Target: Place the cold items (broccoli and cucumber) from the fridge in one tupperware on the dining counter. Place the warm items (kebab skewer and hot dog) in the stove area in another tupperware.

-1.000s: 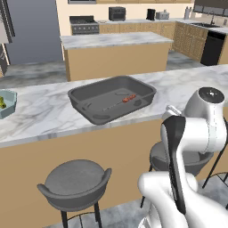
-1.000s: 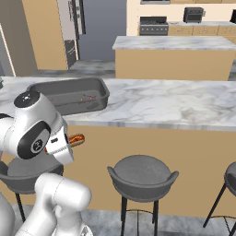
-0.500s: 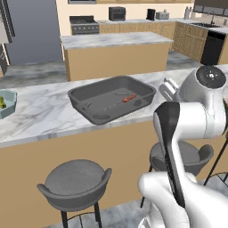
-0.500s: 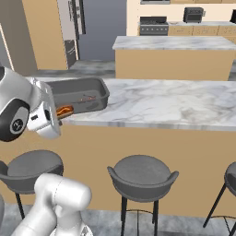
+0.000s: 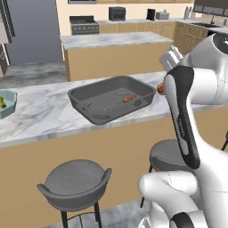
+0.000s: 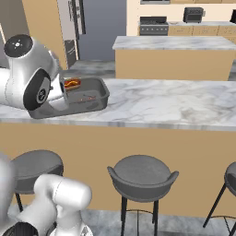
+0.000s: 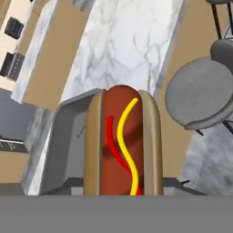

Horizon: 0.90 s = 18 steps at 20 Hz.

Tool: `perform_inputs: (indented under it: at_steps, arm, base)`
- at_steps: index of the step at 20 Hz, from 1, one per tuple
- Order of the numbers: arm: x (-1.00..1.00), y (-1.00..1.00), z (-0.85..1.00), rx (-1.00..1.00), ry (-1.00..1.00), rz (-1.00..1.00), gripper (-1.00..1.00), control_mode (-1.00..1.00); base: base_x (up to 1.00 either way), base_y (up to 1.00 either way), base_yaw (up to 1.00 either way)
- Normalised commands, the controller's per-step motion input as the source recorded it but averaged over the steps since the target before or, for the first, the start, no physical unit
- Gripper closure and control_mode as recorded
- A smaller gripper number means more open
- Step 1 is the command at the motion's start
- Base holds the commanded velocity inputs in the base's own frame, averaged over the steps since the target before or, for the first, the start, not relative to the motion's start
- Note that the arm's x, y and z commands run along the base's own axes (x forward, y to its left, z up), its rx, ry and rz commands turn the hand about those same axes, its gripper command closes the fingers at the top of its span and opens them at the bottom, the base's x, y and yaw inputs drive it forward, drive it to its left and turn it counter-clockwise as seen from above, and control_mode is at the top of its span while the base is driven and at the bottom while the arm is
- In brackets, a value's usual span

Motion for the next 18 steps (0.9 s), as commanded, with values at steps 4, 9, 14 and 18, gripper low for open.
perform_inputs:
  at_steps: [4, 9, 14, 18]
  arm:
    - [1.00, 0.84, 0.08, -0.02, 0.00, 0.00, 1.00, -1.00]
    - [1.00, 1.00, -0.12, -0.14, 0.14, 0.00, 1.00, -1.00]
    - [0.97, 0.60, -0.34, -0.08, 0.28, 0.01, 1.00, -1.00]
    - [0.85, -0.17, -0.48, 0.02, 0.20, 0.14, 1.00, -1.00]
  base:
    - [0.00, 0.00, 0.00]
    - [0.00, 0.00, 0.00]
    - [0.00, 0.00, 0.00]
    - [0.00, 0.00, 0.00]
